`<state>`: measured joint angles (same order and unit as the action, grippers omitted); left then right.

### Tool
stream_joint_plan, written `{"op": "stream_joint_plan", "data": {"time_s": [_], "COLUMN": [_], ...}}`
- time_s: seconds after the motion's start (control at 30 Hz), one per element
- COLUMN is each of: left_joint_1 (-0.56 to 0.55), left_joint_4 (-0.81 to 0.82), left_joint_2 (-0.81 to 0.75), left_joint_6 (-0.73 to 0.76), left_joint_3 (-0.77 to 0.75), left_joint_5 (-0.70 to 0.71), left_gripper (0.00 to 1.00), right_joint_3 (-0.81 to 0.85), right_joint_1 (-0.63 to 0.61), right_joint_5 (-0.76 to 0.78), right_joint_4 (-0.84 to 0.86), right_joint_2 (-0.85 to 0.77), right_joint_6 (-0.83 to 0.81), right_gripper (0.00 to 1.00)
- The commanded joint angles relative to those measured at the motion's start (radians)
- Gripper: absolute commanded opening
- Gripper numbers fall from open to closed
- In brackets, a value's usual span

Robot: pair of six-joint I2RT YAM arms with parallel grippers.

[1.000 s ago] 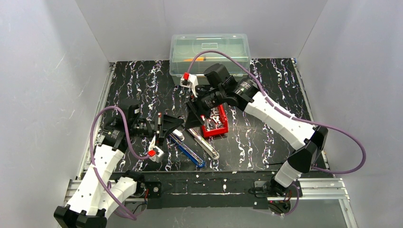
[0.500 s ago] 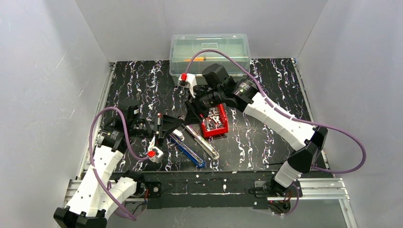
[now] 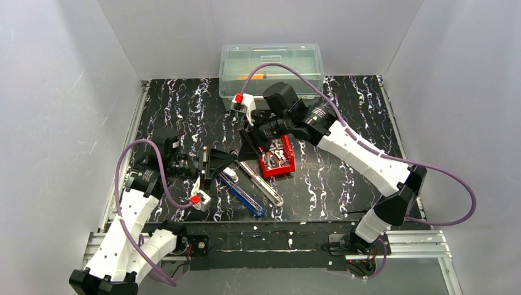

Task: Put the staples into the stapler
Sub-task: Pick up the staple from the staple box.

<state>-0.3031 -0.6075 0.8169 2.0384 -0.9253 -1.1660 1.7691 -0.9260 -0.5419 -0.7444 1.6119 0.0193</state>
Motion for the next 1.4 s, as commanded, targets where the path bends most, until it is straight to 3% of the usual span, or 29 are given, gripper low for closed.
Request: {"op": "stream_joint_plan", "data": {"time_s": [0.0,0.17,0.47,0.73,1.13,1.37], "left_joint_1": [-0.002,-0.001,-0.001,-0.002,-0.002,-0.002], "left_joint_4": [-0.022,-0.021,-0.023,-0.023,-0.023,-0.021], "left_joint_2": [-0.013,-0.018,-0.012,-0.005,0.008,0.007], "left_joint_6": [0.012,0.020,0.001,-0.020,-0.090,-0.094], "left_joint_3": [0.004,0.007,-0.007,-0.019,-0.048,-0.053], "left_joint_5": [-0.028,-0.028,-0.019,-0.017,0.005,0.008], "left_gripper": [0.00,0.00,0.00,0.00,0.00,0.00], "right_joint_3": [0.001,-0.035,-0.068,-0.069,-0.088,-0.128], "right_joint_1": [0.005,0.006,0.002,-0.025,-0.069,-0.070], "right_joint_5": [0.030,-0.021,-0.077,0.027,0.036,0.031], "right_joint_4": [0.028,0.073,0.119,0.148,0.165,0.173], "right_joint_2": [-0.077,-0.103,-0.067,-0.058,-0.053,-0.070], "right_joint_6": [-0.015,-0.010,0.005,-0.016,-0.016,-0.015], "right_gripper": [0.52,0.65,0.67,0.66,0.65,0.56]}}
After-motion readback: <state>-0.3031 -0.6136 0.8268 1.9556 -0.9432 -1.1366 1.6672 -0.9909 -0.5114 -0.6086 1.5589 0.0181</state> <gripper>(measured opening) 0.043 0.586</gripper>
